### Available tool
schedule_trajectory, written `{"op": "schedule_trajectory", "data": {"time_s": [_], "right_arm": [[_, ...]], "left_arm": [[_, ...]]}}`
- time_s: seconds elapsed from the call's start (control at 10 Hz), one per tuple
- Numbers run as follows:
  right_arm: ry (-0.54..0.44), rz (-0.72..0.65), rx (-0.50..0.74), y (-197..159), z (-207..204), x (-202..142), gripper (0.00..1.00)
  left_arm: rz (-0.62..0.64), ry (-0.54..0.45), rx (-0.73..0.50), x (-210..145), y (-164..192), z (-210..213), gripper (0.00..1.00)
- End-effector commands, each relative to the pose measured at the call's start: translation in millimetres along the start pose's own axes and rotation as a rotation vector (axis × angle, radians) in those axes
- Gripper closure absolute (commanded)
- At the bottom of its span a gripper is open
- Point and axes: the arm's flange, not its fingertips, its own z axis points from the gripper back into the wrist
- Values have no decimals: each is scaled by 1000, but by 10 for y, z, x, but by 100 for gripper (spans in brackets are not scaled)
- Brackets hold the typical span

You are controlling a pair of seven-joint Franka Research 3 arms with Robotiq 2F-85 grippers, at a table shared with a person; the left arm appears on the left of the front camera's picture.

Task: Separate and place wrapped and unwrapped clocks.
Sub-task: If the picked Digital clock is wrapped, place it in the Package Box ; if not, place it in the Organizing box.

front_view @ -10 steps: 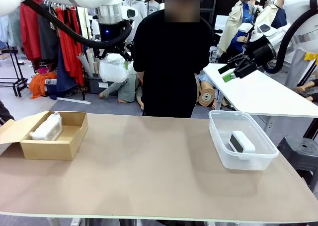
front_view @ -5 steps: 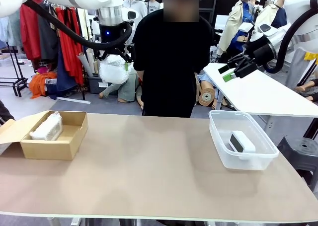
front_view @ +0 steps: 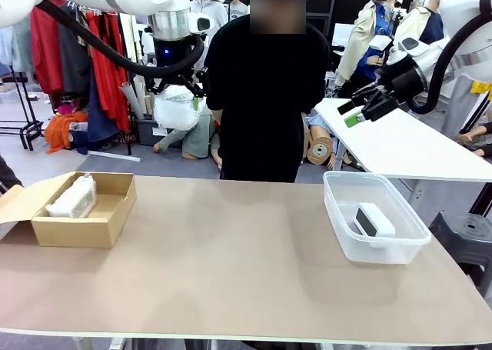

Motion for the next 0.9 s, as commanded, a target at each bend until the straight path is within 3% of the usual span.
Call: {"op": "schedule_trajectory", "data": {"time_s": [0.0,0.8], "right_arm": [[-3,2,-2,3,10,14,0],[-3,2,-2,3,10,14,0]], "left_arm": [[5,-5,-9,-3,18,53,100],[-1,30,-18,4,83,-80,100]]}}
